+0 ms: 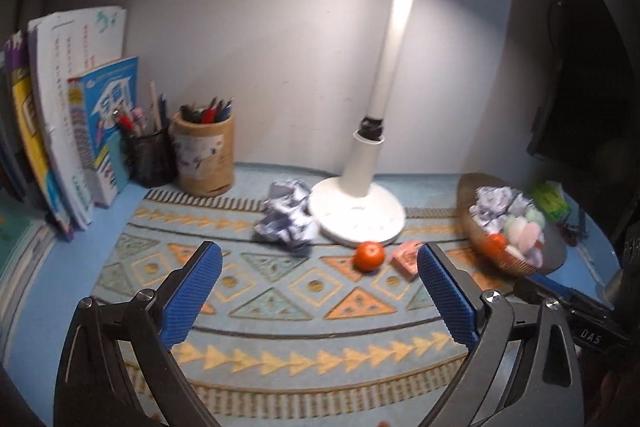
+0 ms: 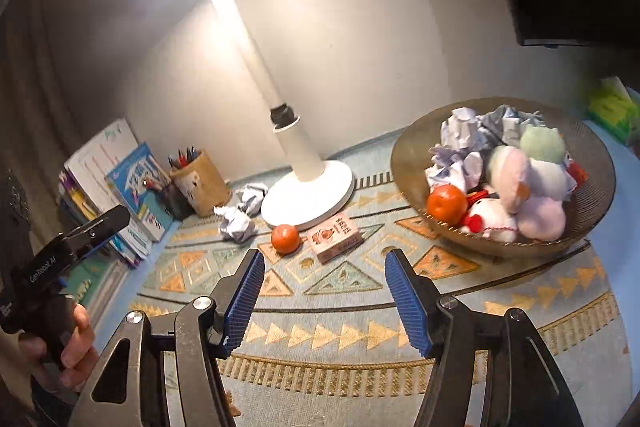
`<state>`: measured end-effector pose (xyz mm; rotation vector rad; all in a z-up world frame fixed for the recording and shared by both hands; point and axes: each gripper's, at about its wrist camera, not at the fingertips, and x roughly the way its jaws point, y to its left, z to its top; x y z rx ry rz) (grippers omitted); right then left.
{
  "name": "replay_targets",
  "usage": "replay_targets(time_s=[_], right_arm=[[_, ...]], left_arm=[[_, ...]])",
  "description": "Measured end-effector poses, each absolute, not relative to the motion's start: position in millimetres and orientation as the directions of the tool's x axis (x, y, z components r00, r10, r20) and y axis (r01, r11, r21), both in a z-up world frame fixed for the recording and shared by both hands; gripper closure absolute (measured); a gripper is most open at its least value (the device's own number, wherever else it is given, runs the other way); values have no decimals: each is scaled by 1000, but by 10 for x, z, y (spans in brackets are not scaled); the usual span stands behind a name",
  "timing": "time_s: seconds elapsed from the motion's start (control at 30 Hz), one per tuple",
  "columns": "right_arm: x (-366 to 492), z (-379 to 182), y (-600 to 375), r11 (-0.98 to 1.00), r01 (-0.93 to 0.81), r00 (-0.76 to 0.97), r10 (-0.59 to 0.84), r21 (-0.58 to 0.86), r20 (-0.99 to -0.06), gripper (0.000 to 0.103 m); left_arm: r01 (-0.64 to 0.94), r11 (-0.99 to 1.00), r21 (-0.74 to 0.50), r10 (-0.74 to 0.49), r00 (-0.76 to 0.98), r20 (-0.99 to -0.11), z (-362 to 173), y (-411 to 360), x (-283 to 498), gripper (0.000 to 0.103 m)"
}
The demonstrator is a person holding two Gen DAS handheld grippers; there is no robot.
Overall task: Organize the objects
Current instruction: 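Move both open grippers back toward the remaining items on the table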
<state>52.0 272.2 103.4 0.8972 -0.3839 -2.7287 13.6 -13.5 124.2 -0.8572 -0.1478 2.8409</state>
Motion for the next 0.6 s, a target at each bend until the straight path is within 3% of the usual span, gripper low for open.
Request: replay_targets(time_s=[0.1,0.27,0.6], right_arm=[[500,815,2464,-944,172,-765,-309,283,-566,42],[396,496,2377,-948,173,-723,-307,269,-619,42],[219,269,2450,-951,108,-659,-286,290,-695,42]], left_arm=[[-63,-989,-132,131,-779,-613,857,-376,90,5],[-16,-981,-196,144,-736,-662,392,-559,50,5],[-37,-992,-120,107,-747,-656,353,-382,143,5]])
